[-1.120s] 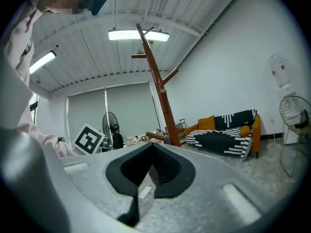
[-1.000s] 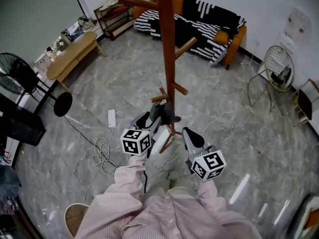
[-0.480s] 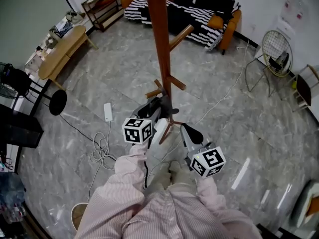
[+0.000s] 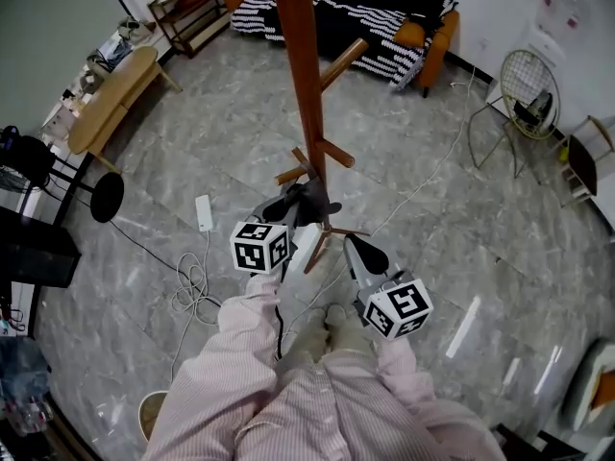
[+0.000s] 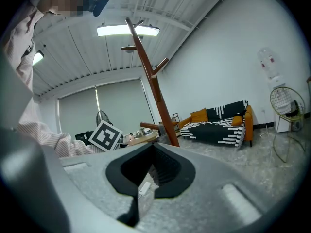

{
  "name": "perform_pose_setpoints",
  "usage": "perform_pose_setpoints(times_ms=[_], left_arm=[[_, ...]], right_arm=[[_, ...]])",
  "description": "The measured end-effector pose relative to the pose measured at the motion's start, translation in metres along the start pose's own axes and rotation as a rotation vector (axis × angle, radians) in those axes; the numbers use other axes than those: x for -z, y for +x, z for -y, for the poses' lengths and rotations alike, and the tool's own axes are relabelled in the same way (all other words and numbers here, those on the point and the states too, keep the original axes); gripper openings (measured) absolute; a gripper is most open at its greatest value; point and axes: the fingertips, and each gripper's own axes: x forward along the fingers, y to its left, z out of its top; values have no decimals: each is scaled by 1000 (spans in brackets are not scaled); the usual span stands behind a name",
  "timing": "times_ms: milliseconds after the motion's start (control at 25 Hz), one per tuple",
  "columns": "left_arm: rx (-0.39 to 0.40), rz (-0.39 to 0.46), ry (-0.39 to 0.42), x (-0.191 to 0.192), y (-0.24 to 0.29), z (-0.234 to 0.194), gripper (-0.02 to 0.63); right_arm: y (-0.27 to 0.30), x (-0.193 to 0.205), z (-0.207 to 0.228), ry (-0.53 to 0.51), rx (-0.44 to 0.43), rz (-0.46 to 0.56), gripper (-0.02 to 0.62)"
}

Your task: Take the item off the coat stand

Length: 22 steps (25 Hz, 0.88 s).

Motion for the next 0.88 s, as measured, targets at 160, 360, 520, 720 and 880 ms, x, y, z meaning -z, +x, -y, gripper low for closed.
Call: perform_pose_setpoints(times_ms=[160, 360, 520, 720, 880], left_arm=[[-1, 22, -7, -8, -6, 0, 21], [-9, 33, 0, -12, -14, 0, 17], [-18, 46, 2, -16, -22, -2, 15], [-16, 75, 0, -26, -29, 1, 14], [-13, 90, 7, -34, -34, 4, 14]], right_arm=[[2, -4, -4, -10, -6, 11, 5], [3, -9, -8, -25, -11, 26, 5], [1, -15, -12, -38, -13, 42, 5], [0, -23, -15, -56, -19, 59, 5], [0, -29, -17, -67, -24, 71, 5]])
